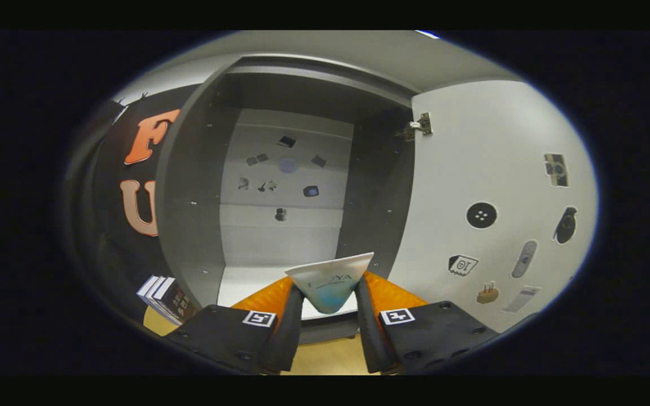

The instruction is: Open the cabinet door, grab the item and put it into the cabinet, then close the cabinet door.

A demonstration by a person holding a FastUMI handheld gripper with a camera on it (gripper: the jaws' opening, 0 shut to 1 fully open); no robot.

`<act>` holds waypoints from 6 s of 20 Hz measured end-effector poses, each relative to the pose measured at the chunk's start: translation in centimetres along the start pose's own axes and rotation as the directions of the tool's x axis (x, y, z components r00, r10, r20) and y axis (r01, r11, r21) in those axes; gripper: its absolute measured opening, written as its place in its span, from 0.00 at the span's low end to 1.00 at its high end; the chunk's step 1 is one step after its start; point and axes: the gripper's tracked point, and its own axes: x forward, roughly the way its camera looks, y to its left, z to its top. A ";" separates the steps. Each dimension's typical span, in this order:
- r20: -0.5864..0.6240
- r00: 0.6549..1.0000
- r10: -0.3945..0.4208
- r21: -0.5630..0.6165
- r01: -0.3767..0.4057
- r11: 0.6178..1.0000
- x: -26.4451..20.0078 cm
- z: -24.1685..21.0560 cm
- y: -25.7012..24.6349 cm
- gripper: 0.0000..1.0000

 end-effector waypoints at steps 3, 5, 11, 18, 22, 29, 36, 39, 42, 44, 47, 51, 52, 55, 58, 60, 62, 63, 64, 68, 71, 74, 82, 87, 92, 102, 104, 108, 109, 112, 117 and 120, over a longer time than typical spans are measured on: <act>-0.068 0.997 0.039 0.044 -0.036 0.998 6.0 -1.4 1.4 0.54; -0.140 0.989 0.049 0.067 -0.040 0.997 9.9 -3.4 1.6 0.54; -0.307 0.945 0.114 0.104 -0.086 0.991 16.9 -8.8 2.8 0.54; -0.384 0.918 0.102 0.059 -0.086 0.995 18.7 -11.8 3.5 0.55; -0.360 0.925 0.123 0.038 -0.117 0.992 18.8 -12.0 4.2 0.57; -0.203 0.966 0.163 0.075 -0.150 0.986 16.9 -10.6 5.1 1.00; 0.144 0.949 0.280 -0.078 -0.271 0.959 3.9 -3.7 5.8 0.98; 0.245 0.927 0.283 -0.068 -0.274 0.959 -4.6 -3.1 3.1 0.98; 0.294 0.919 0.261 -0.073 -0.251 0.965 -12.0 -4.6 -2.0 0.97; 0.283 0.937 0.206 -0.073 -0.193 0.978 -14.5 -6.1 -5.8 0.97; 0.282 0.948 0.146 -0.066 -0.132 0.989 -17.8 -7.7 -11.4 0.97; 0.243 0.967 -0.077 -0.013 0.083 0.996 -19.5 -10.7 -23.2 0.97; 0.242 0.962 -0.128 0.014 0.128 0.992 -19.7 -11.1 -25.7 0.97; 0.198 0.946 -0.257 0.061 0.250 0.966 -20.9 -15.0 -32.8 0.97; 0.125 0.951 -0.284 0.076 0.276 0.958 -17.8 -18.9 -34.7 0.98; 0.086 0.963 -0.254 0.082 0.248 0.965 -16.0 -21.2 -34.5 0.99; 0.050 0.966 -0.253 0.078 0.249 0.965 -15.3 -22.5 -34.9 0.98; 0.053 0.965 -0.256 0.081 0.251 0.965 -15.0 -22.5 -35.0 0.95; 0.059 0.967 -0.248 0.090 0.242 0.966 -14.6 -22.3 -34.7 0.92; 0.077 0.983 -0.166 0.086 0.159 0.983 -14.3 -22.1 -34.1 0.89; 0.071 0.994 -0.089 0.001 0.089 0.996 -13.5 -21.7 -31.1 0.82; 0.075 0.997 -0.009 -0.049 0.013 0.999 -14.1 -21.4 -27.6 0.50; 0.096 0.983 0.155 -0.018 -0.153 0.988 -15.1 -21.4 -17.5 0.81; 0.094 0.975 0.202 -0.037 -0.199 0.979 -12.9 -20.0 -10.3 0.80; 0.059 0.949 0.309 -0.043 -0.307 0.951 -11.9 -20.5 -1.7 0.86; 0.050 0.944 0.325 -0.080 -0.320 0.944 -10.6 -20.5 5.7 0.95; 0.052 0.943 0.330 -0.072 -0.326 0.943 -9.5 -20.3 7.0 0.97; 0.070 0.940 0.335 -0.074 -0.330 0.941 -7.4 -19.6 8.7 0.98; 0.070 0.941 0.331 -0.073 -0.326 0.943 -6.8 -19.6 9.0 0.98; 0.069 0.944 0.322 -0.069 -0.317 0.946 -5.1 -19.5 10.2 0.98; 0.076 0.948 0.310 -0.048 -0.307 0.951 -2.5 -18.9 12.0 0.96; 0.075 0.950 0.302 -0.060 -0.298 0.953 -0.3 -18.4 13.9 0.95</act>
